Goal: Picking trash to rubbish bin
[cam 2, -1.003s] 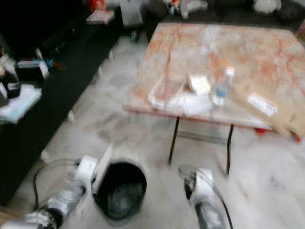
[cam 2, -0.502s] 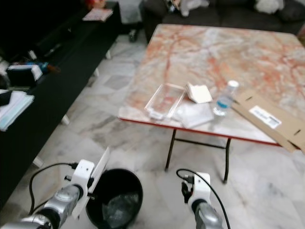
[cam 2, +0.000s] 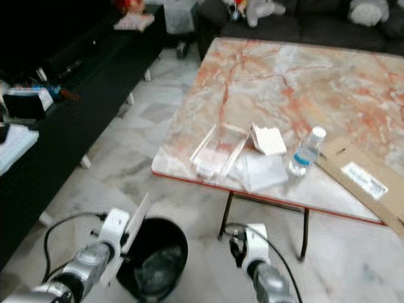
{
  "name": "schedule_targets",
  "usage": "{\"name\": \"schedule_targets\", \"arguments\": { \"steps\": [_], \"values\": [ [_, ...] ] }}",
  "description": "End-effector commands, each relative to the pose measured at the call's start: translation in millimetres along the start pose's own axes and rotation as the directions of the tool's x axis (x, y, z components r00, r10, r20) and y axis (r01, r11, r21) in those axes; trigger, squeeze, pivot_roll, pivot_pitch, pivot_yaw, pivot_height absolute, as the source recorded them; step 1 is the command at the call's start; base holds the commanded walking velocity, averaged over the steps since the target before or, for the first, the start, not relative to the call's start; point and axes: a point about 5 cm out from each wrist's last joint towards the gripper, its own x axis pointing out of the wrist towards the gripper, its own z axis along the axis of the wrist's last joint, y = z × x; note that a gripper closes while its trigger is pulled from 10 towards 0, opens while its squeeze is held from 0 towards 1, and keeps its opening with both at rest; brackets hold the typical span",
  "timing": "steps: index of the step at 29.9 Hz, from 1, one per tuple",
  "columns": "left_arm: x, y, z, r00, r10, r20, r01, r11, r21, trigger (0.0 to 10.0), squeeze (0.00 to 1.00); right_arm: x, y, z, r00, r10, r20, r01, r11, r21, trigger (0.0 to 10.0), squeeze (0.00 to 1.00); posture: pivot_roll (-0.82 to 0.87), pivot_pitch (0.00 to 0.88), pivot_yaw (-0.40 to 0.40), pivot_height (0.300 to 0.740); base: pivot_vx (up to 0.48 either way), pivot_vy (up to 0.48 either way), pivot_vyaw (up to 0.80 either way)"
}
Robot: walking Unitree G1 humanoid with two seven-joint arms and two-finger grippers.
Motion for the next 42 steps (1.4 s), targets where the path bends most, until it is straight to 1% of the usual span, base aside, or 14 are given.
{"name": "schedule_targets", "arguments": {
  "steps": [1,6,12,15,16,17,18,20,22,23,28,34,37,42],
  "values": [
    [-1.0,1.1,-6,0.999,-0.006,-0.034,0.006,1.0,0.011,10.0,0.0,0.1,3.7,-2,0.999,0.049,-0.023,-0.05,0.998,-0.038,10.0,0.0,0.13,0.109,-0.025,0.74,0.0,0.0,0.0],
    [-0.2,3.2,-3,0.999,0.015,-0.038,-0.016,1.0,-0.026,10.0,0.0,3.3,11.1,2,0.993,0.109,-0.05,-0.113,0.991,-0.074,10.0,0.0,0.12,0.117,-0.032,0.74,0.0,0.0,0.0],
    [1.8,2.9,4,0.999,0.023,-0.033,-0.025,0.999,-0.049,10.0,0.0,7.7,20.3,15,0.984,0.18,-0.017,-0.181,0.981,-0.066,10.0,0.0,0.11,0.133,-0.04,0.74,0.0,0.0,0.0],
    [4.0,2.7,15,0.999,0.049,-0.005,-0.049,0.999,0.0,10.0,0.0,9.9,31.9,24,0.961,0.278,0.002,-0.277,0.959,-0.059,10.0,0.0,0.09,0.148,-0.048,0.74,0.0,0.0,0.0],
    [4.0,2.7,15,0.999,0.049,-0.005,-0.049,0.999,0.0,10.0,0.0,9.9,31.9,24,0.961,0.278,0.002,-0.277,0.959,-0.059,10.0,0.0,0.09,0.148,-0.048,0.74,0.0,0.0,0.0],
    [4.8,4.4,21,0.997,0.07,0.012,-0.07,0.998,0.007,10.0,0.0,10.1,36.1,28,0.949,0.314,0.016,-0.313,0.948,-0.057,10.0,0.0,0.09,0.153,-0.05,0.74,0.0,0.0,0.0],
    [4.8,4.4,21,0.997,0.07,0.012,-0.07,0.998,0.007,10.0,0.0,10.1,36.1,28,0.949,0.314,0.016,-0.313,0.948,-0.057,10.0,0.0,0.09,0.153,-0.05,0.74,0.0,0.0,0.0],
    [6.2,6.3,32,0.993,0.108,0.049,-0.109,0.994,0.021,10.0,0.0,9.9,42.6,34,0.934,0.357,0.034,-0.354,0.933,-0.064,10.0,0.0,0.08,0.169,-0.058,0.74,0.0,0.0,0.0],
    [6.4,6.1,33,0.992,0.111,0.055,-0.112,0.993,0.027,10.0,0.0,9.6,44.0,35,0.93,0.365,0.037,-0.362,0.929,-0.07,10.0,0.0,0.07,0.172,-0.059,0.74,0.0,0.0,0.0],
    [7.0,4.9,37,0.991,0.113,0.069,-0.115,0.993,0.032,10.0,0.0,8.8,49.3,38,0.916,0.397,0.053,-0.394,0.917,-0.062,10.0,0.0,0.07,0.181,-0.063,0.74,0.0,0.0,0.0],
    [7.9,2.2,45,0.988,0.111,0.102,-0.117,0.992,0.049,10.0,0.0,4.2,59.7,44,0.889,0.45,0.082,-0.445,0.892,-0.074,10.0,0.0,0.05,0.202,-0.07,0.74,0.0,0.0,0.0],
    [7.6,7.2,48,0.983,0.149,0.111,-0.159,0.983,0.087,10.0,0.0,-2.1,64.9,48,0.875,0.473,0.1,-0.468,0.881,-0.074,10.0,0.0,0.04,0.22,-0.071,0.74,0.0,0.0,0.0],
    [6.0,16.9,49,0.97,0.216,0.114,-0.231,0.963,0.138,10.0,0.0,-6.2,65.8,47,0.873,0.476,0.106,-0.472,0.88,-0.062,10.0,0.0,0.04,0.229,-0.072,0.74,0.0,0.0,0.0],
    [4.7,24.4,49,0.958,0.262,0.114,-0.277,0.95,0.143,10.0,0.0,-10.2,66.7,44,0.876,0.474,0.092,-0.471,0.88,-0.058,10.0,0.0,0.04,0.238,-0.073,0.74,0.0,0.0,0.0]
  ]
}}
